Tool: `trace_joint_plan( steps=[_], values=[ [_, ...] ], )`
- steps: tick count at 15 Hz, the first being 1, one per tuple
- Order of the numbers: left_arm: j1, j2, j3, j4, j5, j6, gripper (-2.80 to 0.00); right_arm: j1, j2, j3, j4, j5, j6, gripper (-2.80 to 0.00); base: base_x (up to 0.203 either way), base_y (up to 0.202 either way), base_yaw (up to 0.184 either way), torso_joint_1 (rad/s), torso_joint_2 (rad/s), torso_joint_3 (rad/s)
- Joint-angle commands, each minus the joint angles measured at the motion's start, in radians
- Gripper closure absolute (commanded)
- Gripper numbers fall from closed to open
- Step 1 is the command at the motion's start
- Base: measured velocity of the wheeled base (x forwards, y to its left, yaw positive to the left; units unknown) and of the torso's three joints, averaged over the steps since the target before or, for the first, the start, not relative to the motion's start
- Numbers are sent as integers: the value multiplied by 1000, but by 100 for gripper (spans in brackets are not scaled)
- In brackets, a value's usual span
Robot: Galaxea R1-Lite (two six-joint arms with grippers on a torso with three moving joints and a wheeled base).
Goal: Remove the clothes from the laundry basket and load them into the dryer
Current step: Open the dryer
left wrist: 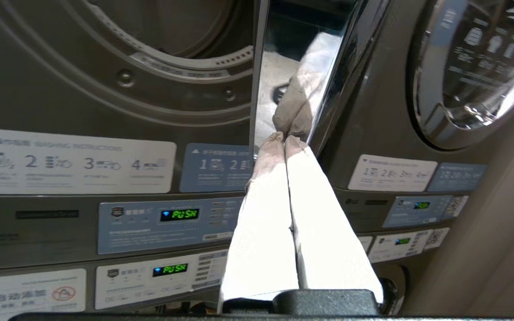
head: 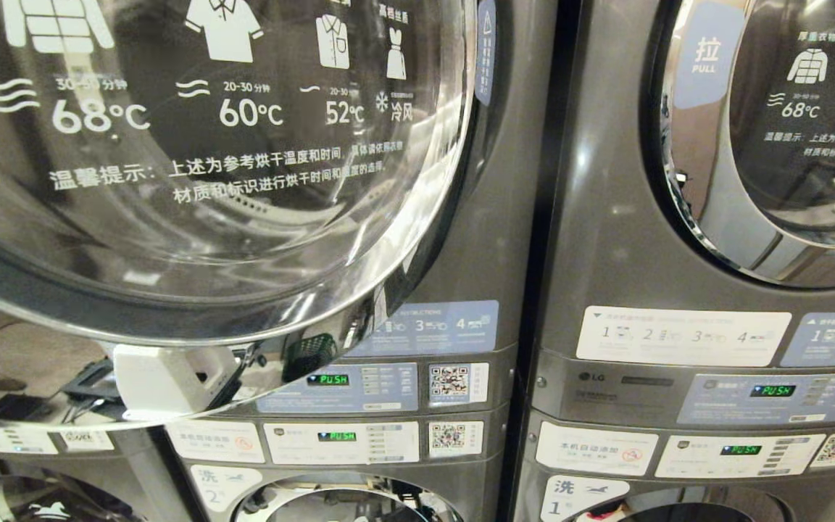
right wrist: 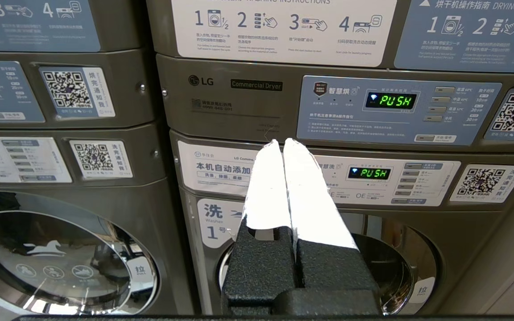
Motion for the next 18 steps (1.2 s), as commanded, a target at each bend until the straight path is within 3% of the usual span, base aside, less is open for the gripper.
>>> trace_joint_plan(
  steps=[1,3,6,10,15,16,18],
  values=[
    [1,-103,-3,70,2,-2,0,1,1,0,0,1,-1,0,0,0,0,0,0,0],
    [1,-182,-7,185,3,8,0,1,1,0,-1,2,-7,0,0,0,0,0,0,0],
    [4,-184,-11,194,7,28,0,1,1,0,-2,4,-5,0,0,0,0,0,0,0],
    [19,-92,-26,185,11,112,0,1,1,0,-2,4,-5,0,0,0,0,0,0,0],
    [14,158,-235,140,-100,179,0,1,1,0,-2,7,-13,0,0,0,0,0,0,0],
    [10,178,-272,138,-138,184,0,1,1,0,-2,7,-13,0,0,0,0,0,0,0],
    [-10,180,-280,139,-151,186,0,1,1,0,-2,7,-13,0,0,0,0,0,0,0]
  ],
)
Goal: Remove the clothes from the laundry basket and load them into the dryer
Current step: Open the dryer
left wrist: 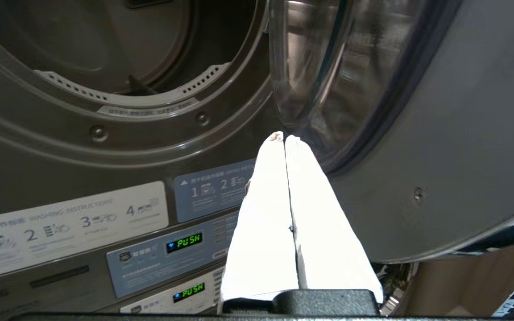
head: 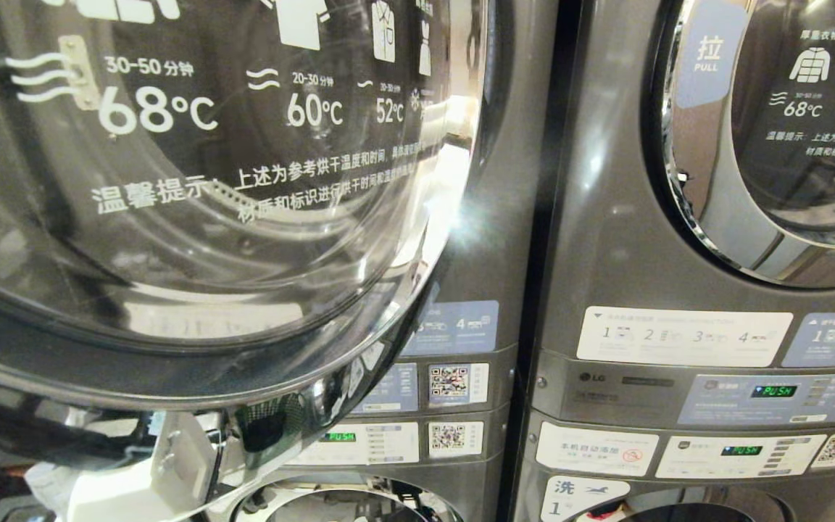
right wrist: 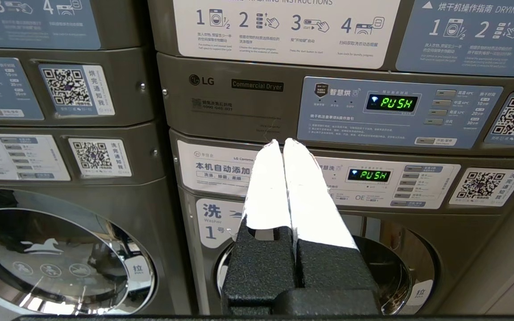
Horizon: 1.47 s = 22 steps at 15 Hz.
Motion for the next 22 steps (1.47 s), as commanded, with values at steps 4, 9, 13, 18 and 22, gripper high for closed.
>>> trace_joint_plan(
  steps=[4,9,13,18,22],
  values=[
    [-28,46,-9,-3,-13,-4,0,0,1,0,3,-5,-10,0,0,0,0,0,0,0],
    [-90,39,26,-4,-10,-1,0,0,1,0,3,-2,-17,0,0,0,0,0,0,0],
    [-71,-39,172,2,107,34,0,0,1,0,3,-2,-15,0,0,0,0,0,0,0],
    [-60,-75,359,52,511,168,0,0,1,0,3,-7,-10,0,0,0,0,0,0,0],
    [-66,-274,525,192,611,186,0,0,1,0,3,-5,-14,0,0,0,0,0,0,0]
  ],
)
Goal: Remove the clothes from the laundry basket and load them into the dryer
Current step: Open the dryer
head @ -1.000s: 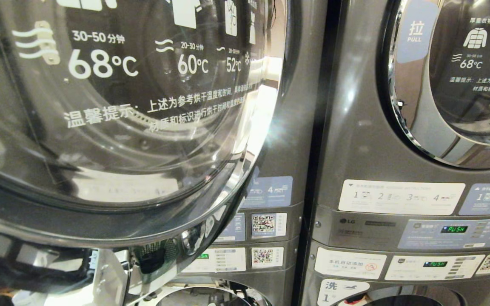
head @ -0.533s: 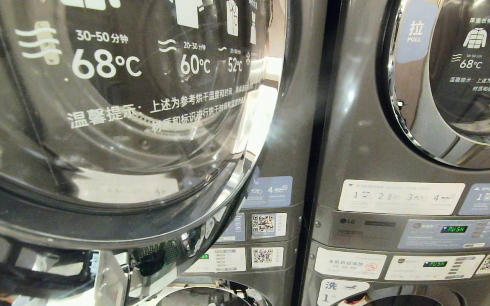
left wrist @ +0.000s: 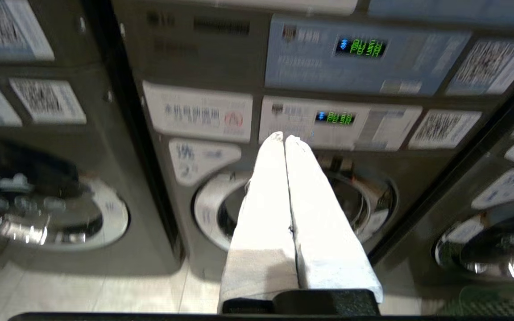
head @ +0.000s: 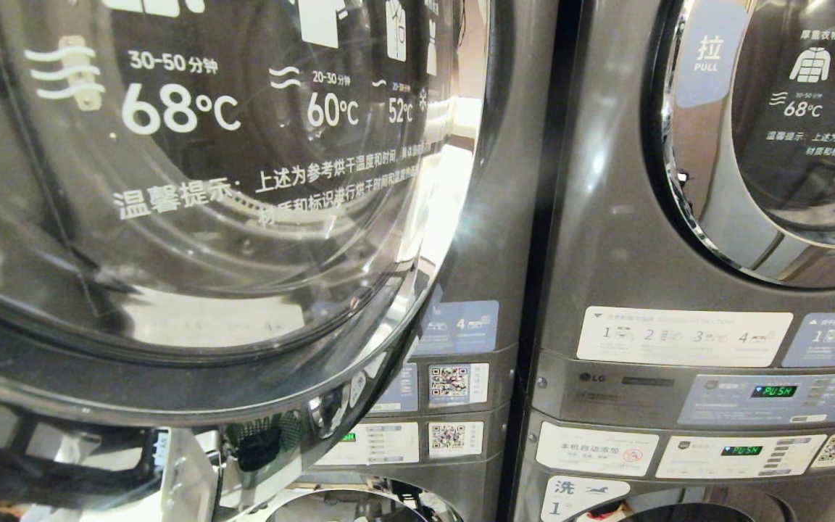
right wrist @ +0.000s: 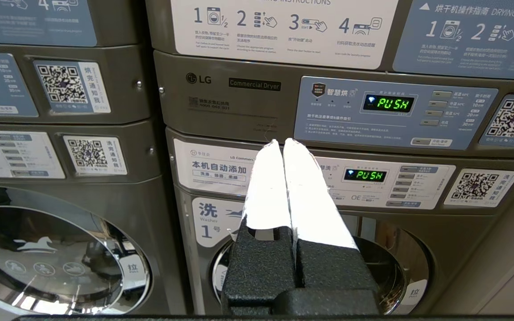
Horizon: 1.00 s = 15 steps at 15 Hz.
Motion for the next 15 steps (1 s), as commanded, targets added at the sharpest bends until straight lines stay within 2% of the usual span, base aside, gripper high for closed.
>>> trace_joint_plan(
  steps=[1,3,4,6,8,9,11,13,15],
  values=[
    [-25,-131,36,58,5,-10,0,0,1,1,0,-1,4,0,0,0,0,0,0,0],
    [-137,-162,45,95,10,-28,0,0,1,0,-1,1,7,0,0,0,0,0,0,0],
    [-149,-175,46,105,17,-32,0,0,1,0,-1,1,8,0,0,0,0,0,0,0],
    [-124,-243,46,126,116,-26,0,0,1,0,0,-1,9,0,0,0,0,0,0,0],
    [-107,-361,44,151,114,-10,0,0,1,0,0,-1,11,0,0,0,0,0,0,0],
    [-105,-405,42,171,105,18,0,0,1,0,-1,-1,9,0,0,0,0,0,0,0],
    [-107,-418,39,189,61,73,0,0,1,0,0,-1,9,0,0,0,0,0,0,0],
    [-107,-418,47,181,66,123,0,0,1,0,-1,1,6,0,0,0,0,0,0,0],
    [-107,-418,48,176,64,133,0,0,1,0,-1,1,8,0,0,0,0,0,0,0]
  ],
)
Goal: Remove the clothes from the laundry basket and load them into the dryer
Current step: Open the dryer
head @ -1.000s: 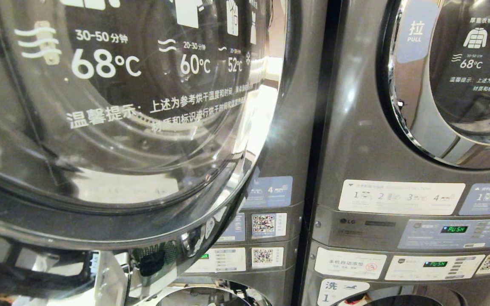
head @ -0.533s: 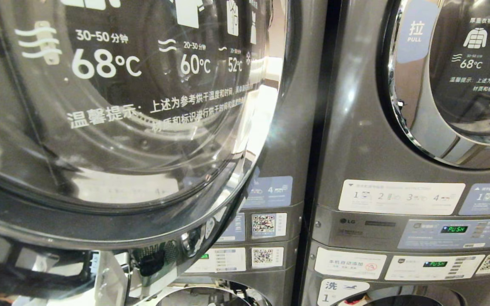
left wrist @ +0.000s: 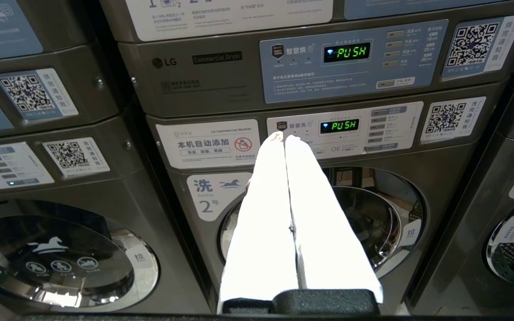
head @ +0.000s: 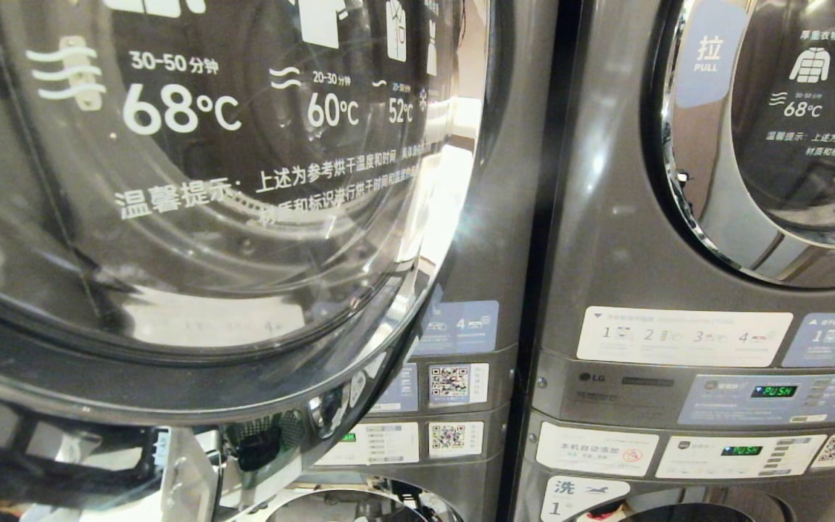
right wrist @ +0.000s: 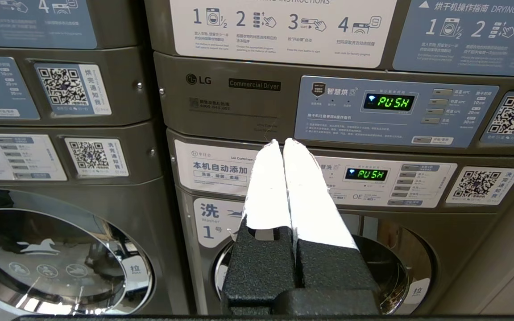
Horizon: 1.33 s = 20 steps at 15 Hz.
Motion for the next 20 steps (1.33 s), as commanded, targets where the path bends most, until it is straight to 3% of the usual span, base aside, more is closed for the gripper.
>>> trace_joint_plan(
  steps=[1,7,20],
  values=[
    [0,-8,1,2,-2,7,0,0,1,0,-1,1,0,0,0,0,0,0,0,0],
    [0,-8,1,1,5,-19,0,0,1,1,-1,1,0,0,0,0,0,1,2,45],
    [0,-8,3,1,9,-22,0,0,1,0,-1,-1,16,0,0,0,0,2,2,198]
  ],
)
